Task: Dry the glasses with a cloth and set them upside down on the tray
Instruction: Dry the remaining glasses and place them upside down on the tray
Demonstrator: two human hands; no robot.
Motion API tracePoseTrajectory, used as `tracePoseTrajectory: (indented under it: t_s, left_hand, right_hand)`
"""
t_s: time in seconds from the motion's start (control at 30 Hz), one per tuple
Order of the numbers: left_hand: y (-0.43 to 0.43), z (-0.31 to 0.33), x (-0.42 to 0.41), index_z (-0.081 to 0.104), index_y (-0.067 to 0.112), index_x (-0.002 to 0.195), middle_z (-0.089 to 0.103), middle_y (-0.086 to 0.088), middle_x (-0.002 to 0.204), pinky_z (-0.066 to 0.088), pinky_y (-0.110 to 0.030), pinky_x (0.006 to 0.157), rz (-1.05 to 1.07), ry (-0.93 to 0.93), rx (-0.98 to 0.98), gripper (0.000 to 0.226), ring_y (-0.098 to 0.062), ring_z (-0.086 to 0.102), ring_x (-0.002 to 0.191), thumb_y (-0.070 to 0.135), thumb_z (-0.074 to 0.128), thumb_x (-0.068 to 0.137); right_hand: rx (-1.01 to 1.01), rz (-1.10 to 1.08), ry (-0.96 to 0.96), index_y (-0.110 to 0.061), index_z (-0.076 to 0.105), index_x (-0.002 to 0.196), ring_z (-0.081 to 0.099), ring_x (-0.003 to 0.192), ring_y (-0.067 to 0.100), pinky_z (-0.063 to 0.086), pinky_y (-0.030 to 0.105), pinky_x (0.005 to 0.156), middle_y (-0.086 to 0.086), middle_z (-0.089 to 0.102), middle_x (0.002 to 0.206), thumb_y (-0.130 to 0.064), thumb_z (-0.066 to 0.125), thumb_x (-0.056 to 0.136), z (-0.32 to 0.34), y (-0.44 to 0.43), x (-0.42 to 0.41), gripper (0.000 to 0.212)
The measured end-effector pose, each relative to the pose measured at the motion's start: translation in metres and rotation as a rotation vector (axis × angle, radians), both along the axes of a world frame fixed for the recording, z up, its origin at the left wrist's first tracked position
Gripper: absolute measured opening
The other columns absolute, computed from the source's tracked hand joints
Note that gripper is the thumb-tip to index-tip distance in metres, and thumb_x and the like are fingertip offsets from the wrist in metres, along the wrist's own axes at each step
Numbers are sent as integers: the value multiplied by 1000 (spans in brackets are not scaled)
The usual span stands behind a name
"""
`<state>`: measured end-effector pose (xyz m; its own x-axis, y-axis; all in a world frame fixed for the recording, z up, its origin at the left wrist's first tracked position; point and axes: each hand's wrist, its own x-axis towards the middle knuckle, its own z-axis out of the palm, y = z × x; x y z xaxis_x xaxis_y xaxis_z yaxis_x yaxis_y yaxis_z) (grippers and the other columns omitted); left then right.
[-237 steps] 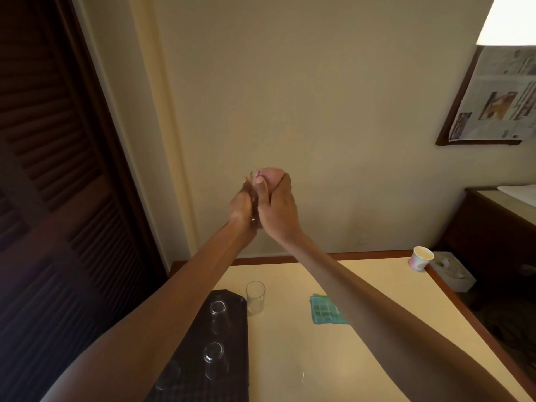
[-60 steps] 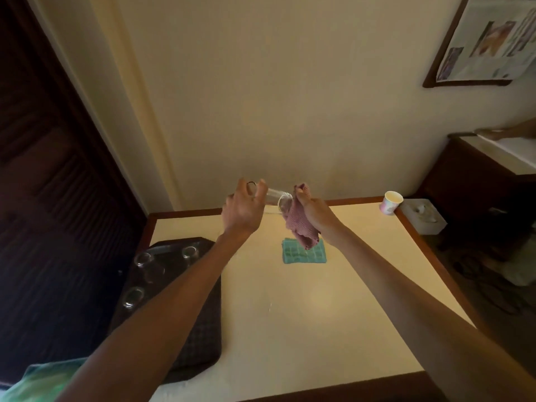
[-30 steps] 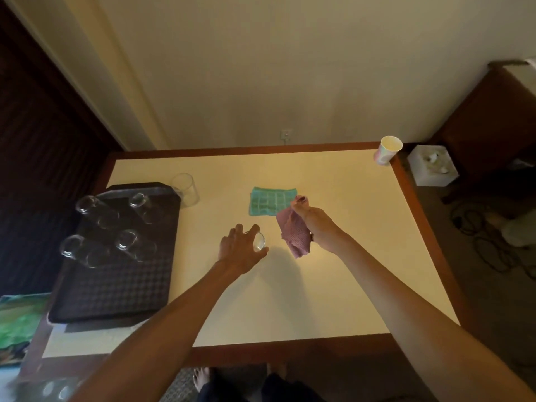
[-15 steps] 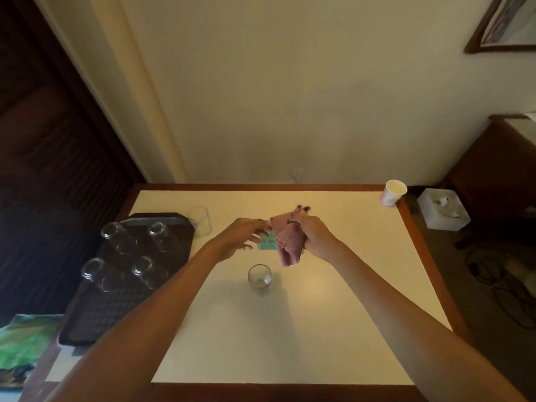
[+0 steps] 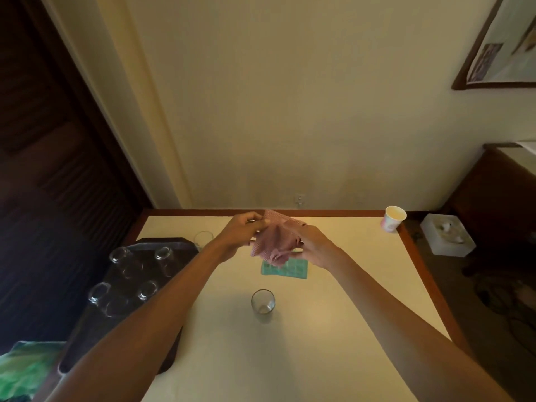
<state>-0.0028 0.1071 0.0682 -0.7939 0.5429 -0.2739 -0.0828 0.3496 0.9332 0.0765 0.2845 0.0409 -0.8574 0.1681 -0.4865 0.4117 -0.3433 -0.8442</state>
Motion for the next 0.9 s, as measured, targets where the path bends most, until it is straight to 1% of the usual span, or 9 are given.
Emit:
tracePoseTrajectory:
  t_s: [0.1, 0.17, 0.23, 0.4, 0.47, 0.57, 0.67, 0.8, 0.9]
  left_hand:
    - [-1, 8, -6, 67, 13, 116, 70, -3, 115, 55, -39, 88, 17, -1, 2, 22, -20, 67, 103, 30, 60, 104]
    - [-3, 11, -9, 66, 14, 115, 70, -3, 116, 55, -46, 94, 49, 2, -16, 20, -23, 66, 107, 31, 60, 105]
    - [-6, 12, -13, 65, 15, 115, 69, -4, 115, 57, -49, 96, 113, 25, -52, 19, -24, 67, 107, 30, 61, 104]
    - [-13, 21, -15, 54, 20, 128, 63, 1, 105, 61, -34, 76, 182, 46, -47, 32, -16, 66, 92, 19, 68, 100]
    - [-18, 24, -15, 56, 17, 128, 65, -2, 108, 61, -35, 80, 95, -3, -22, 34, -18, 68, 95, 12, 70, 98]
    - [-26, 27, -16, 64, 10, 126, 64, -9, 122, 60, -41, 90, -72, 6, -52, 43, -27, 64, 111, -3, 77, 87]
    - [-28, 26, -17, 68, 11, 124, 64, -5, 121, 62, -32, 83, -188, 137, -154, 55, -25, 63, 111, -11, 82, 76]
    - [-27, 20, -19, 68, 12, 129, 69, -6, 124, 55, -28, 87, -227, 375, -350, 54, -24, 63, 113, 3, 86, 78]
    - [-26, 16, -19, 64, 11, 137, 67, -9, 131, 48, -27, 85, -210, 441, -428, 53, -22, 62, 112, 12, 81, 87]
  right_hand:
    - [33, -15, 20, -6, 60, 116, 56, 119, 32, 46, 55, 103, 12, 61, 127, -17, 80, 82, 0, 2, -2, 41]
    - [22, -32, 30, -5, 58, 111, 59, 114, 29, 49, 49, 98, 13, 61, 124, -7, 77, 84, 2, 4, -3, 33]
    - [24, -56, 30, -8, 54, 112, 61, 107, 27, 51, 50, 92, 15, 60, 124, -2, 76, 84, 5, 4, -6, 36]
    - [76, -33, 95, -20, 46, 134, 56, 117, 33, 47, 60, 101, 11, 57, 124, 1, 77, 82, 9, 3, -9, 64]
    - [115, 53, 174, -18, 53, 133, 58, 116, 33, 50, 57, 99, 10, 60, 122, 2, 80, 79, 12, 5, -9, 64]
    - [343, 230, 270, -13, 67, 121, 63, 109, 32, 55, 45, 92, 13, 66, 117, 1, 86, 70, 16, 6, -9, 57]
    - [708, 343, 289, -18, 70, 117, 64, 105, 21, 59, 38, 89, 3, 68, 114, -15, 94, 61, 19, 5, -9, 61]
    - [906, 369, 311, -12, 73, 109, 68, 91, 20, 56, 30, 77, 3, 72, 102, -22, 91, 68, 16, 3, -12, 46]
    - [955, 354, 295, -12, 75, 102, 68, 77, 19, 51, 21, 62, 3, 73, 89, -26, 88, 73, 16, 1, -13, 35]
